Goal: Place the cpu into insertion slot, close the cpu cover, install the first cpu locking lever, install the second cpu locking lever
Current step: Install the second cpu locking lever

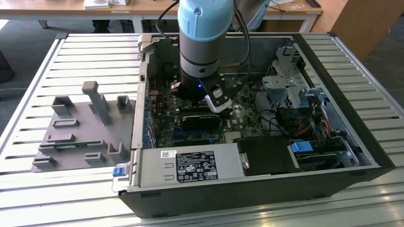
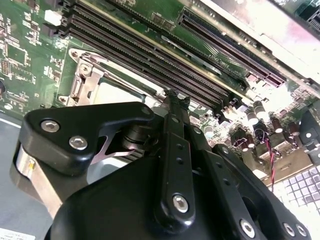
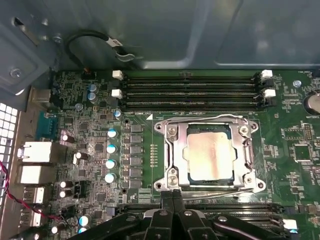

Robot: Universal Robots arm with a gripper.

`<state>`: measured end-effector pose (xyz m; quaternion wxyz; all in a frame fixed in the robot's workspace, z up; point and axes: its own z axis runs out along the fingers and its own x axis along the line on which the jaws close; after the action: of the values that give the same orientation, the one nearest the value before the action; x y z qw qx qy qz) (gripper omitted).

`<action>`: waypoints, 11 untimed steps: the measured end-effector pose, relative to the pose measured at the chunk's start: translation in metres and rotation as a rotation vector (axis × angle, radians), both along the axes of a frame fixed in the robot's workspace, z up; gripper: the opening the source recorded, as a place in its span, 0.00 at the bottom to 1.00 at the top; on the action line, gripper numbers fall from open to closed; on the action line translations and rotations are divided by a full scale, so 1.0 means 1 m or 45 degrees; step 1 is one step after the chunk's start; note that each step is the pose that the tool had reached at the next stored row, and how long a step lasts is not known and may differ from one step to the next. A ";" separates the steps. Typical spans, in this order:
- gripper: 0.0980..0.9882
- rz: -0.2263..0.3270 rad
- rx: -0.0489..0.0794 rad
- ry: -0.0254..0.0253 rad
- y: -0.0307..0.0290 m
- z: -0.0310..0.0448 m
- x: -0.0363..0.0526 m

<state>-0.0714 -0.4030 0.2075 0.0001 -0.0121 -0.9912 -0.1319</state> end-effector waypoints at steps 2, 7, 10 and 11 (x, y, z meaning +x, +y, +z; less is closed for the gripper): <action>0.02 0.000 0.002 0.0000 -0.0001 -0.0016 -0.0005; 0.02 -0.001 0.007 0.0001 -0.0001 -0.0067 -0.0010; 0.02 -0.001 0.011 0.0002 -0.0001 -0.0087 -0.0019; 0.02 -0.001 0.013 0.0002 -0.0001 -0.0092 -0.0021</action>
<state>-0.0735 -0.4031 0.1983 0.0001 -0.0127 -0.9905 -0.1368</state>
